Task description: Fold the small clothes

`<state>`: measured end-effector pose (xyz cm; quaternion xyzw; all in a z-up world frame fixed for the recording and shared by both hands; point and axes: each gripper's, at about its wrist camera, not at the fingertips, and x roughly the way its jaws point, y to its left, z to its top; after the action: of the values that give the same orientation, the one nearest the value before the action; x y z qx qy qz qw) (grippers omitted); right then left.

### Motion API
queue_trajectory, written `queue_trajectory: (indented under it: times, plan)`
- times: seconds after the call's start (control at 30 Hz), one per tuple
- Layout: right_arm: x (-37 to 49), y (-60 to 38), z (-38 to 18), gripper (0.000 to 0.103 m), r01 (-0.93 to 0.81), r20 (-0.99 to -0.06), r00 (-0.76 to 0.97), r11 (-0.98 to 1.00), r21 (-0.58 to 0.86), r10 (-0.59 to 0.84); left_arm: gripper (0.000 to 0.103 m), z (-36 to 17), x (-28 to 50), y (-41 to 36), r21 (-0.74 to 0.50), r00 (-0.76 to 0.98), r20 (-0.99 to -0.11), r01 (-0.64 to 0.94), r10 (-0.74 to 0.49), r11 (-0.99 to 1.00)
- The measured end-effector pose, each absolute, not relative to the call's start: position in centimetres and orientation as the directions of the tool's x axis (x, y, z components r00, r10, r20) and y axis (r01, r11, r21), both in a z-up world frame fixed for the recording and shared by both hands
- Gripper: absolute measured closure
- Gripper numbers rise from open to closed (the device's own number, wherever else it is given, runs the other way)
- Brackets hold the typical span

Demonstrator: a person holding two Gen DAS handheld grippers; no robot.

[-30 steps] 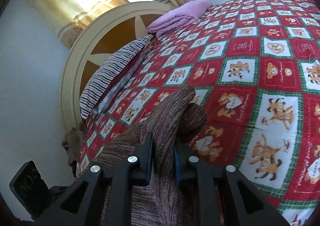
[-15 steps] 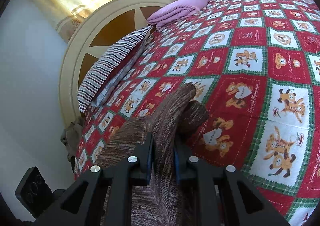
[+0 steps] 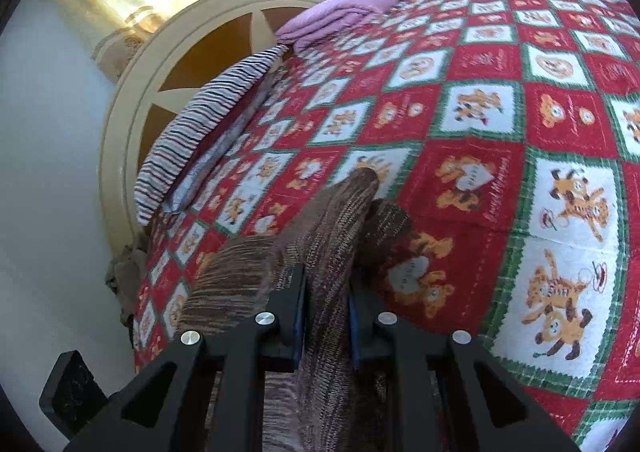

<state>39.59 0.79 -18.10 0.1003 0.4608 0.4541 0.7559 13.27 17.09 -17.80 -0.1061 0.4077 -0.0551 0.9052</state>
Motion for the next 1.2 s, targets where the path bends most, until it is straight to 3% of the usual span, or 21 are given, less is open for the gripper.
queue_trajectory:
  times: [0.03,0.1,0.17,0.43,0.53,0.6,0.67,0.77,0.8,1.0,1.1,1.13,1.17,1.2]
  plan:
    - [39.8,0.7,-18.6,0.085,-0.586,-0.618,0.167,0.582,0.565,0.768,0.067,-18.0,13.3,17.2,-0.239,0.659,-0.729,0.008,-0.185,0.971]
    - [40.0,0.7,-19.4,0.085,-0.577,-0.643,0.179,0.608,0.544,0.745,0.049,-18.2,13.2,17.5,-0.231,0.661,-0.732,-0.015,-0.163,0.973]
    - [40.3,0.4,-20.1,0.085,-0.564,-0.643,0.177,0.612,0.555,0.745,0.040,-18.5,13.2,17.8,-0.229,0.659,-0.737,-0.034,-0.150,0.973]
    - [41.0,-0.6,-21.5,0.082,-0.517,-0.625,0.167,0.607,0.603,0.762,0.035,-18.6,13.1,17.4,-0.201,0.659,-0.740,-0.033,-0.130,0.979]
    - [41.0,-1.1,-21.7,0.064,-0.497,-0.625,0.167,0.613,0.614,0.762,0.035,-18.0,12.9,17.3,-0.179,0.665,-0.739,-0.036,-0.110,0.983]
    - [40.8,-1.8,-21.6,0.060,-0.474,-0.624,0.166,0.616,0.629,0.764,0.034,-17.1,12.6,17.4,-0.155,0.678,-0.730,-0.044,-0.085,0.987]
    - [40.3,-2.9,-21.1,0.046,-0.462,-0.627,0.183,0.629,0.625,0.757,0.031,-15.8,12.2,17.9,-0.148,0.707,-0.704,-0.045,-0.073,0.988]
    - [38.9,-5.4,-19.5,0.046,-0.494,-0.616,0.223,0.632,0.597,0.756,0.006,-13.6,11.6,19.1,-0.139,0.771,-0.636,-0.080,-0.027,0.987]
    - [38.2,-6.6,-18.9,0.046,-0.503,-0.609,0.230,0.629,0.593,0.759,0.003,-13.1,11.7,19.7,-0.126,0.790,-0.614,-0.100,0.001,0.987]
    - [33.4,-10.5,-18.3,0.044,-0.539,-0.616,0.186,0.603,0.587,0.766,0.003,-14.8,16.2,22.2,0.025,0.779,-0.599,-0.215,0.187,0.976]
    - [30.5,-10.1,-19.5,0.044,-0.586,-0.666,0.153,0.609,0.534,0.730,0.002,-16.9,18.4,23.6,0.038,0.722,-0.656,-0.260,0.220,0.965]
    - [30.0,-10.0,-19.9,0.046,-0.593,-0.682,0.156,0.620,0.514,0.715,0.002,-17.0,18.5,23.7,0.020,0.712,-0.669,-0.266,0.211,0.964]
    - [29.5,-9.8,-20.3,0.073,-0.601,-0.692,0.163,0.627,0.496,0.704,0.002,-16.9,18.6,23.8,0.002,0.717,-0.667,-0.270,0.202,0.963]
    - [29.1,-9.5,-20.5,0.091,-0.612,-0.697,0.171,0.629,0.479,0.697,0.002,-16.7,18.6,23.5,-0.004,0.724,-0.660,-0.270,0.201,0.963]
